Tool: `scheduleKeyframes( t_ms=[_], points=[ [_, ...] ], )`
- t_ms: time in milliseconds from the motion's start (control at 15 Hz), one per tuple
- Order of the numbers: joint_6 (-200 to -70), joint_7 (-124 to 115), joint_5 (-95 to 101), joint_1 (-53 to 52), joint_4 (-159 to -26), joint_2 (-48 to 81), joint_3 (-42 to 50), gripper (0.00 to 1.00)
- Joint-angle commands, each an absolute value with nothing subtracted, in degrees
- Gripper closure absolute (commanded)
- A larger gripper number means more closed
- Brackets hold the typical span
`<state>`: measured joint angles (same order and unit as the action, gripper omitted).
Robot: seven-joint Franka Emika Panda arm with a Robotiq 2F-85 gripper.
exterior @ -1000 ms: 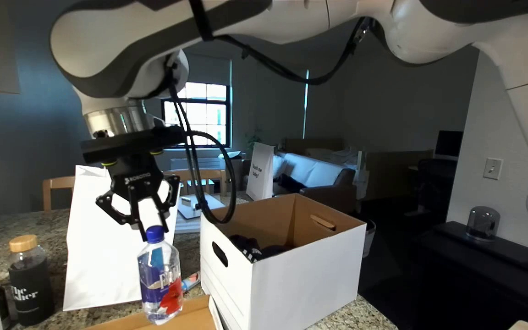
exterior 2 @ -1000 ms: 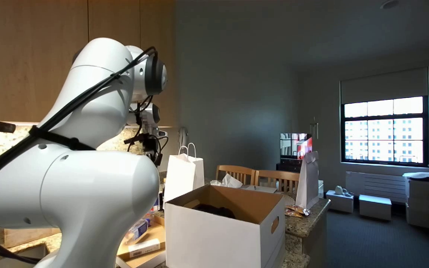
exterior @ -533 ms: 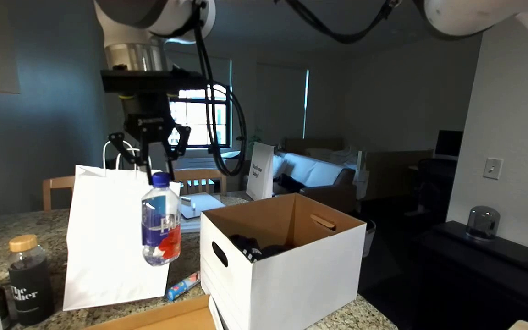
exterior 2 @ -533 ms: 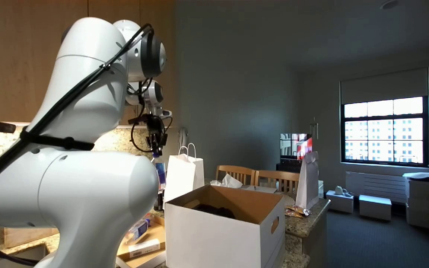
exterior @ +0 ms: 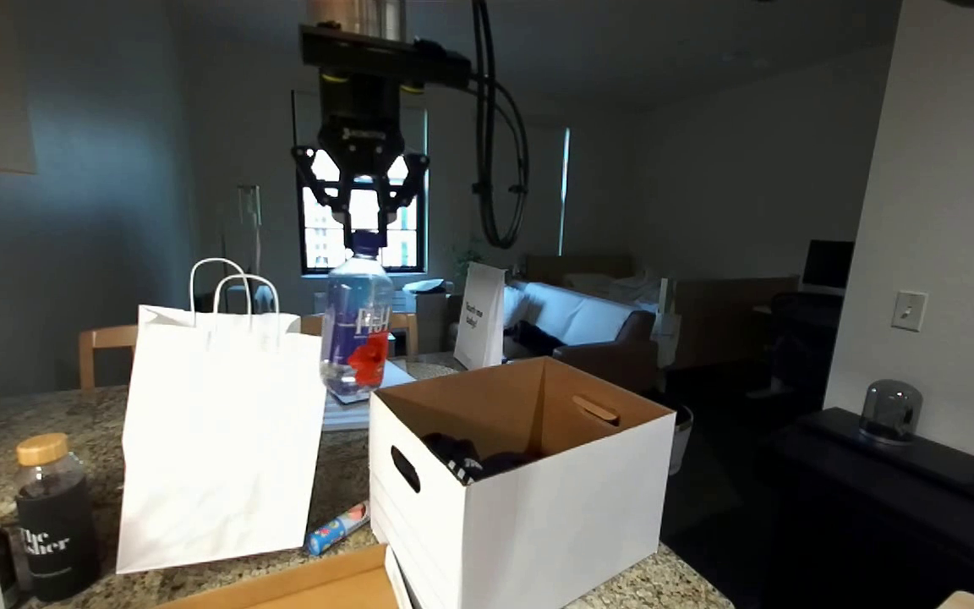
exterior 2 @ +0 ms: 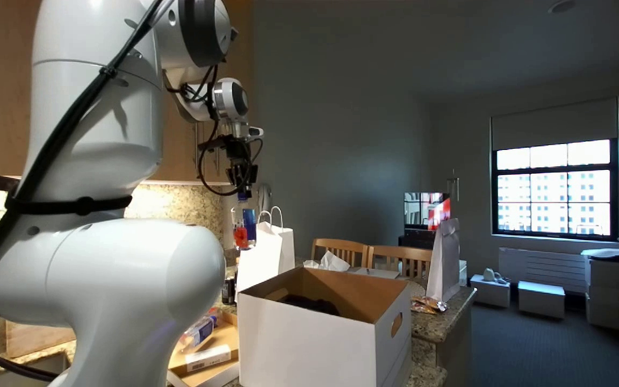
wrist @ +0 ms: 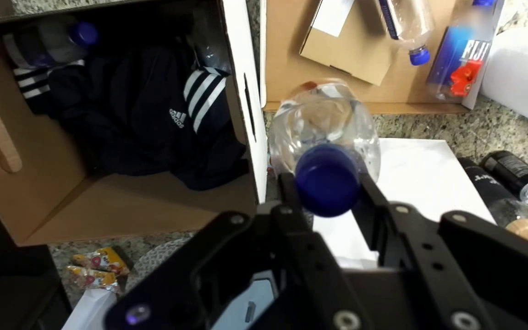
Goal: Put three bottles of water in the box
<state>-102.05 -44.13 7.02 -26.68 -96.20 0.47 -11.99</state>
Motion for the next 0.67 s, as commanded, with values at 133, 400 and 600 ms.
scheduleKeyframes(
  t_ms=[133, 400, 600],
  points=[
    [-115.4, -44.4, 4.0, -17.8, -112.8, -13.6, -12.3, 0.89],
    [-123.0, -44.3, 4.5, -12.9, -122.0, -19.1, -12.1, 0.89],
    [-122.9, -43.0, 3.8, -10.6, -127.2, -20.7, -12.1, 0.89]
  ],
)
